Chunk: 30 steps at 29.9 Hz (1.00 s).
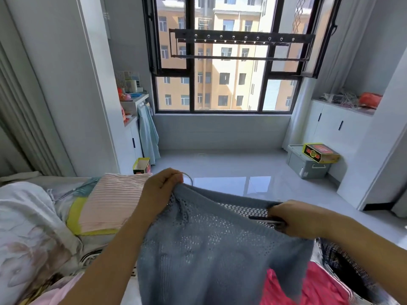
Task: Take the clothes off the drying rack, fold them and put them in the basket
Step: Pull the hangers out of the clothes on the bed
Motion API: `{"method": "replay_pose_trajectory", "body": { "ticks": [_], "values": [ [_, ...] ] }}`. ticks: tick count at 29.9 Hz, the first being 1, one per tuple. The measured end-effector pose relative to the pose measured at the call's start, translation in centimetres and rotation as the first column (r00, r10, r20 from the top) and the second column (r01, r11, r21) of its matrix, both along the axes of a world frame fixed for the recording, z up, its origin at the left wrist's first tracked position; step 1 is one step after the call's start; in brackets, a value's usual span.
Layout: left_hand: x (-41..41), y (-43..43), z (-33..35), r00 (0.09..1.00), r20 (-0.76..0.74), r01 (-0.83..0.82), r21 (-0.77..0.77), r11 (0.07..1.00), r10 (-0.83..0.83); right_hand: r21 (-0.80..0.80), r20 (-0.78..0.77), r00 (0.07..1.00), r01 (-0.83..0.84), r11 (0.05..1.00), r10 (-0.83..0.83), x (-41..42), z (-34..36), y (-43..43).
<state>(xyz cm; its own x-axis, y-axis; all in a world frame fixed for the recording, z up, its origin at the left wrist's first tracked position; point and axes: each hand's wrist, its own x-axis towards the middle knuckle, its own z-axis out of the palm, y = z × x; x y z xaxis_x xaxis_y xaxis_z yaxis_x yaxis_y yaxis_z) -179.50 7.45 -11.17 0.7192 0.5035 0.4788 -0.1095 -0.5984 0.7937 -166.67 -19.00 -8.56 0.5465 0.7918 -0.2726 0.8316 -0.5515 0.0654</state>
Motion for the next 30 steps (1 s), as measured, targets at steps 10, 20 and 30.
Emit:
{"method": "replay_pose_trajectory", "body": {
  "ticks": [10, 20, 30],
  "values": [
    [-1.0, 1.9, -1.4, 0.953, 0.136, -0.23, -0.256, 0.939, 0.271, 0.424, -0.074, 0.995, -0.023, 0.905, 0.06, 0.0, 1.3, 0.3],
    [-1.5, 1.7, 0.1, 0.953, 0.23, -0.185, -0.076, 0.98, 0.198, 0.121, 0.362, 0.931, -0.092, 0.988, 0.042, 0.3, 0.9, 2.6],
    [-2.5, 1.0, 2.6, 0.996, 0.035, 0.084, 0.04, 0.996, -0.086, 0.019, 0.291, 0.938, -0.205, 0.978, 0.191, 1.8, -0.1, 3.8]
  ]
}}
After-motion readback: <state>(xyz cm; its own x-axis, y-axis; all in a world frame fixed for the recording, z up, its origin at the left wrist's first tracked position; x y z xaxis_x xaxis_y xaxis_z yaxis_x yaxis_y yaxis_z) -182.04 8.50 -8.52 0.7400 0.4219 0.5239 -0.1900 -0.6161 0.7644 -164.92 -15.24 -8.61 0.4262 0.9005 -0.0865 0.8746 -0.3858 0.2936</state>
